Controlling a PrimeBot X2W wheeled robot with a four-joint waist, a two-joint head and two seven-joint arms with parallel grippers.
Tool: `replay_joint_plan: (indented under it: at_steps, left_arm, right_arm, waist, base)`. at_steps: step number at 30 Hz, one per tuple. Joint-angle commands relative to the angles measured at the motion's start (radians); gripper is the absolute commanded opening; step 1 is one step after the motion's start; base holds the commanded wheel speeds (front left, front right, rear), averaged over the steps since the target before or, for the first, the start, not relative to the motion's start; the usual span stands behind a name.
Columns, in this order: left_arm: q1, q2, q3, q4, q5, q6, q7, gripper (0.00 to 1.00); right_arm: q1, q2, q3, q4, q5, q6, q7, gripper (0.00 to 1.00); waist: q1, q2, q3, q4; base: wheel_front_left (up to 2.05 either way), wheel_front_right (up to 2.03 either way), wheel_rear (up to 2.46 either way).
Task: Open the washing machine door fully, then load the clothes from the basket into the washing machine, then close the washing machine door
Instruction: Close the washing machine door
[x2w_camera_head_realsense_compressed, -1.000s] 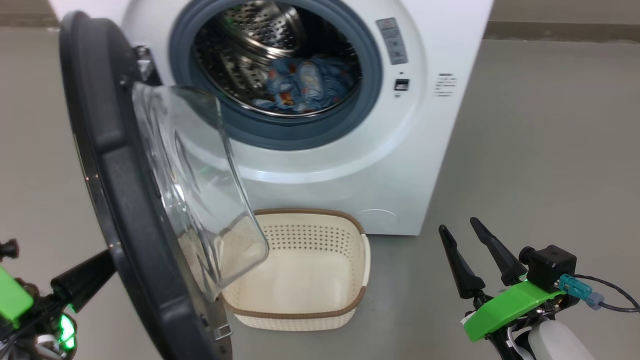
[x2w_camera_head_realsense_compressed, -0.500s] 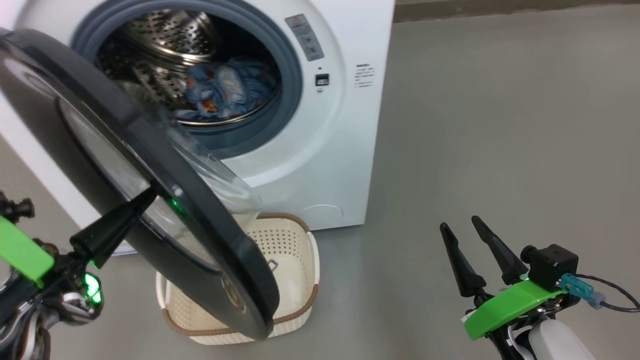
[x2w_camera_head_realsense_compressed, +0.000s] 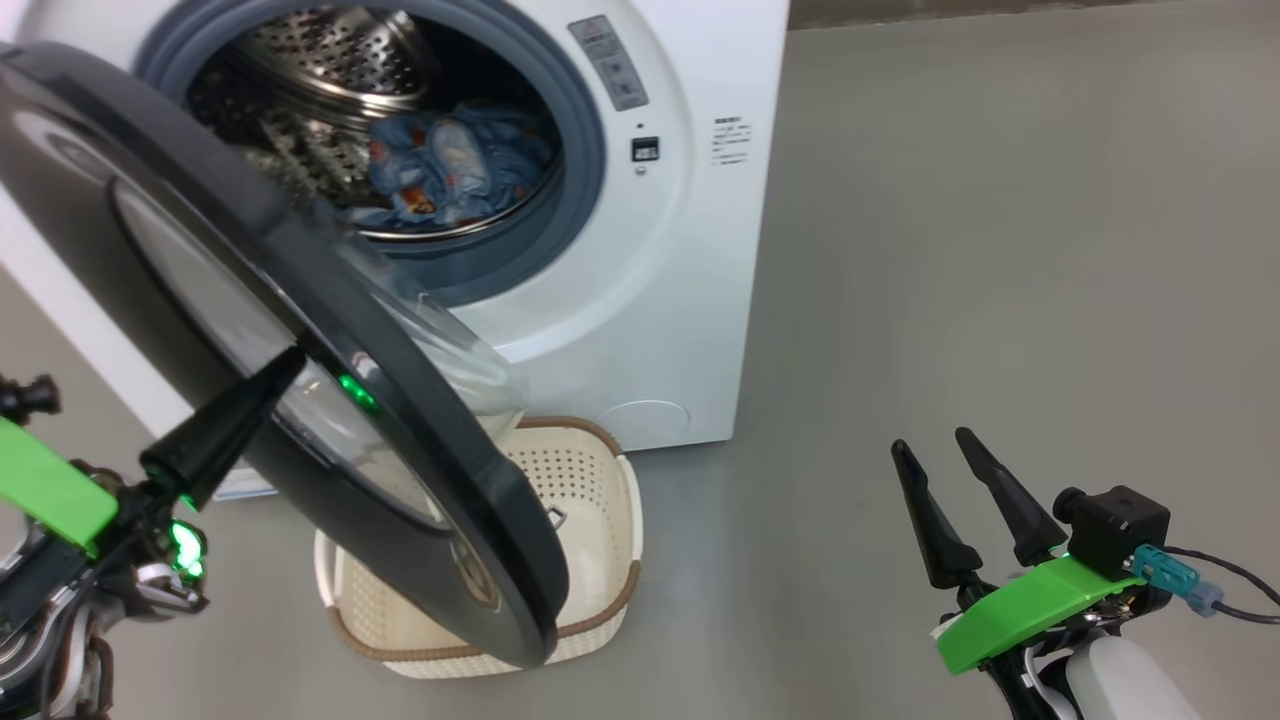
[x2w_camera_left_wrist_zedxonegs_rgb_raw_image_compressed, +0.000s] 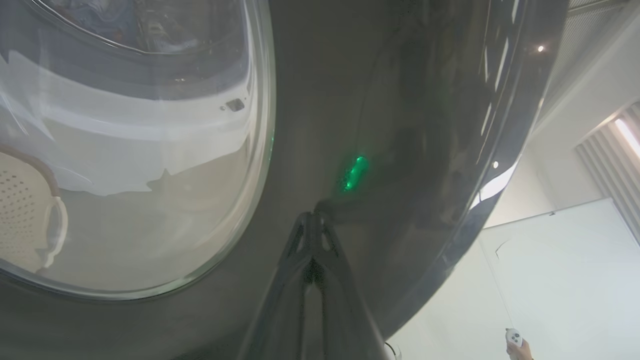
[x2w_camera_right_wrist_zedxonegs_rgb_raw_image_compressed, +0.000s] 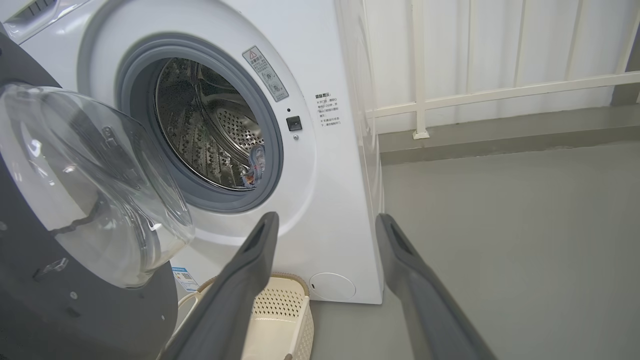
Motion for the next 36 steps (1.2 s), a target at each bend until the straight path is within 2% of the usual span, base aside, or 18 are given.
replay_joint_plan:
  at_steps: [1, 2, 3, 4, 5, 8, 14, 17, 18, 21, 24, 26, 36]
  left_arm:
    - [-0.040, 0.042, 0.045, -0.026, 0.024, -0.016, -0.015, 0.00]
    - [-0.037, 0.044, 0.050, -0.028, 0.034, -0.019, -0.025, 0.00]
    - [-0.031, 0.046, 0.053, -0.030, 0.041, -0.022, -0.032, 0.25]
    - [-0.025, 0.051, 0.057, -0.032, 0.051, -0.026, -0.038, 0.89]
    - [-0.019, 0.055, 0.061, -0.033, 0.062, -0.030, -0.046, 1.00]
    - [0.000, 0.064, 0.079, -0.038, 0.102, -0.056, -0.087, 1.00]
    - [0.055, 0.075, 0.073, -0.061, 0.282, -0.143, -0.224, 1.00]
    - [0.088, 0.069, 0.062, -0.073, 0.394, -0.164, -0.317, 1.00]
    - [0.088, 0.069, 0.062, -0.073, 0.394, -0.164, -0.317, 1.00]
    - [0.125, 0.069, 0.038, -0.084, 0.521, -0.177, -0.415, 1.00]
    - [0.163, 0.065, 0.020, -0.070, 0.658, -0.180, -0.527, 1.00]
    - [0.188, 0.043, 0.002, -0.044, 0.758, -0.180, -0.627, 1.00]
    - [0.240, -0.015, -0.045, 0.059, 0.982, -0.140, -0.875, 1.00]
  right_arm:
    - [-0.003, -0.002, 0.016, -0.029, -0.010, 0.002, -0.005, 1.00]
    - [-0.002, -0.003, 0.015, -0.030, -0.011, 0.002, -0.005, 1.00]
    - [-0.001, -0.003, 0.015, -0.030, -0.011, 0.002, -0.005, 1.00]
    - [-0.001, -0.003, 0.013, -0.031, -0.011, 0.002, -0.005, 1.00]
    - [-0.001, -0.004, 0.012, -0.032, -0.011, 0.002, -0.005, 1.00]
    - [-0.001, -0.006, 0.006, -0.034, -0.012, 0.002, -0.005, 1.00]
    - [-0.004, -0.011, -0.003, -0.040, -0.015, 0.002, -0.005, 1.00]
    - [-0.004, -0.013, -0.007, -0.044, -0.016, 0.002, -0.005, 1.00]
    - [-0.004, -0.013, -0.007, -0.044, -0.016, 0.002, -0.005, 1.00]
    - [-0.004, -0.015, -0.007, -0.048, -0.016, 0.002, -0.005, 1.00]
    - [-0.003, -0.018, -0.009, -0.050, -0.016, 0.002, -0.005, 1.00]
    - [-0.005, -0.021, -0.014, -0.052, -0.014, 0.002, -0.005, 1.00]
    - [-0.006, -0.026, -0.027, -0.054, -0.018, 0.002, -0.005, 1.00]
  waist:
    - [0.0000, 0.0000, 0.000, 0.020]
    - [0.0000, 0.0000, -0.001, 0.027]
    - [0.0000, 0.0000, -0.001, 0.034]
    - [0.0000, 0.0000, -0.001, 0.041]
    - [0.0000, 0.0000, 0.000, 0.049]
    - [0.0000, 0.0000, 0.000, 0.069]
    - [0.0000, 0.0000, 0.003, 0.096]
    - [0.0000, 0.0000, 0.005, 0.103]
    - [0.0000, 0.0000, 0.005, 0.103]
    - [0.0000, 0.0000, 0.007, 0.105]
    - [0.0000, 0.0000, 0.010, 0.102]
    - [0.0000, 0.0000, 0.014, 0.100]
    - [0.0000, 0.0000, 0.016, 0.093]
  base:
    - [0.00, 0.00, 0.00]
    - [0.00, 0.00, 0.00]
    - [0.00, 0.00, 0.00]
    - [0.00, 0.00, 0.00]
    - [0.00, 0.00, 0.00]
    - [0.00, 0.00, 0.00]
    - [0.00, 0.00, 0.00]
    - [0.00, 0.00, 0.00]
    - [0.00, 0.00, 0.00]
    - [0.00, 0.00, 0.00]
    - [0.00, 0.00, 0.00]
    - [0.00, 0.00, 0.00]
    - [0.00, 0.00, 0.00]
